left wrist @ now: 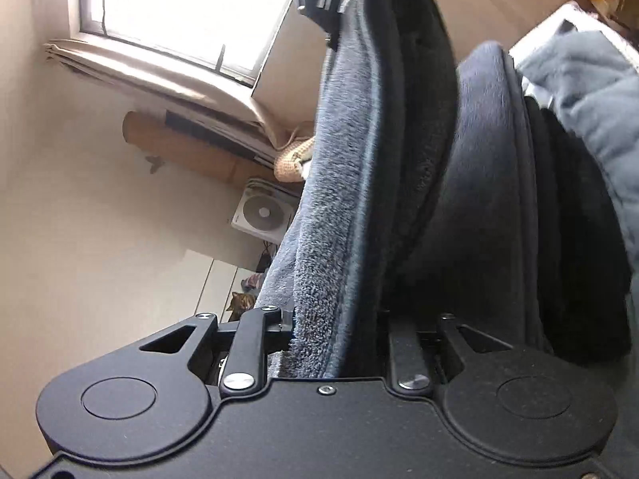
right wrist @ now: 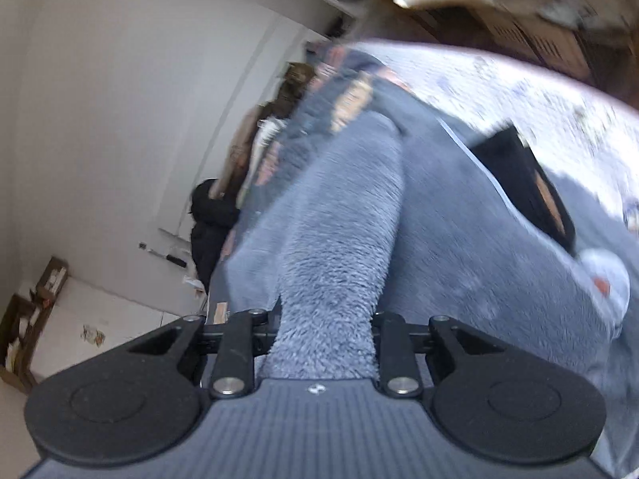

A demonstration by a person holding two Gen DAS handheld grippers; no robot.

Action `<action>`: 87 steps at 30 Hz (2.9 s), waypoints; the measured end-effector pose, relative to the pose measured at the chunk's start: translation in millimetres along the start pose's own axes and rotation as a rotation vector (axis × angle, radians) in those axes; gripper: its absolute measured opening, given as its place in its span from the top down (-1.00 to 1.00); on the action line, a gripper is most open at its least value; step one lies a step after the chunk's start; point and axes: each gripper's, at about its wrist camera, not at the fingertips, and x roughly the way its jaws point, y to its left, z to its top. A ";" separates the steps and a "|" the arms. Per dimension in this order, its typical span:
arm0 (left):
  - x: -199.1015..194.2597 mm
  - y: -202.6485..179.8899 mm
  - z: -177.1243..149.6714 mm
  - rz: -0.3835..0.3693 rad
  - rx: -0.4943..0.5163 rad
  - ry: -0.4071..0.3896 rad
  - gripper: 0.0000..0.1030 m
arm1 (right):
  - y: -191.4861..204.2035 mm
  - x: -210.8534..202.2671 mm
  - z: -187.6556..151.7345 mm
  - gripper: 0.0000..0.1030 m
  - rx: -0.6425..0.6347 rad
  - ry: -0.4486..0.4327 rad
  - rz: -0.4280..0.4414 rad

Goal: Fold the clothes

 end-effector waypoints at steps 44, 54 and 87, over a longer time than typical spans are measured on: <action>1.1 81.1 -81.1 -0.513 -1.375 0.179 0.03 | -55.3 -57.2 -72.6 -0.23 -0.269 -0.120 -0.193; -45.2 98.3 -63.2 -0.333 -1.282 0.236 -0.64 | -17.0 -79.4 -75.4 -0.39 -0.438 -0.188 -0.391; -104.3 112.1 31.6 -0.181 -1.310 0.406 -1.00 | 97.4 -114.1 -143.6 -0.77 -0.666 -0.085 -0.374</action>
